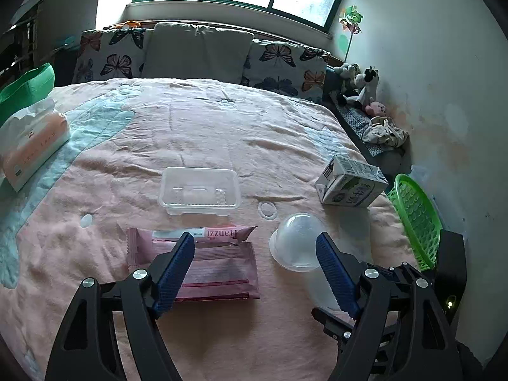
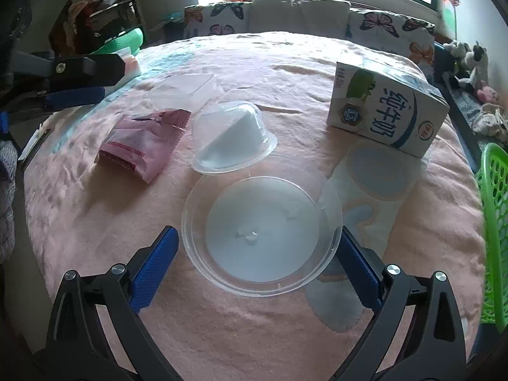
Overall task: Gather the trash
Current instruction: 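Grasp the clear dome lid with the left tool while the right tool grasps the clear round plate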
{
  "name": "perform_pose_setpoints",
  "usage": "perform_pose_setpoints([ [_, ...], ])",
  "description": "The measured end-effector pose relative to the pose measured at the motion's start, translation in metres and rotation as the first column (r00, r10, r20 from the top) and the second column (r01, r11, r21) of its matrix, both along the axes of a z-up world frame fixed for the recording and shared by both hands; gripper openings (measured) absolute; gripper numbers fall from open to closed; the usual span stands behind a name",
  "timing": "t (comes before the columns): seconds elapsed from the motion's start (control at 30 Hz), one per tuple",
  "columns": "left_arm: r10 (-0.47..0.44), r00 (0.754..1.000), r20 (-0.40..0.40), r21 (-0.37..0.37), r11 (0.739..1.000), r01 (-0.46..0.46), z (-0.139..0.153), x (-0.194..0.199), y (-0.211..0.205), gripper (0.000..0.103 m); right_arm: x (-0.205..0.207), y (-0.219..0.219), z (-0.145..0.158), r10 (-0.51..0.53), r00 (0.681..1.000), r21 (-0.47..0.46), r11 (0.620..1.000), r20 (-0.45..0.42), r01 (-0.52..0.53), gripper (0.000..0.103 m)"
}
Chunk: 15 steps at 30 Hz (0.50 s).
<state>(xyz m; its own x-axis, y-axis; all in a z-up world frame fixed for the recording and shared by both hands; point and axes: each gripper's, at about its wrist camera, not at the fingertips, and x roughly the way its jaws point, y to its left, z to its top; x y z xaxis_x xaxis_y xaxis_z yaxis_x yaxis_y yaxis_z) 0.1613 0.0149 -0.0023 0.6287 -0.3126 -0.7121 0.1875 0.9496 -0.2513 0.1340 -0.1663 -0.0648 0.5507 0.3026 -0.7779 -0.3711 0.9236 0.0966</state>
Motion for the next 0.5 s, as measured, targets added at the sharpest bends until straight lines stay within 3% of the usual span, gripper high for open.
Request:
perform_pose_setpoints([
  [0.17, -0.018, 1.000, -0.003, 0.010, 1.000, 0.018, -0.003, 0.001, -0.005, 0.076, -0.005, -0.011, 0.004, -0.012, 1.000, 0.036, 0.999, 0.000, 0.012, 0.091],
  [0.5, -0.148, 0.989, -0.019, 0.084, 0.985, 0.149, -0.019, 0.003, -0.048, 0.076, -0.029, -0.054, 0.026, -0.068, 0.997, 0.048, 0.997, 0.044, 0.066, 0.091],
])
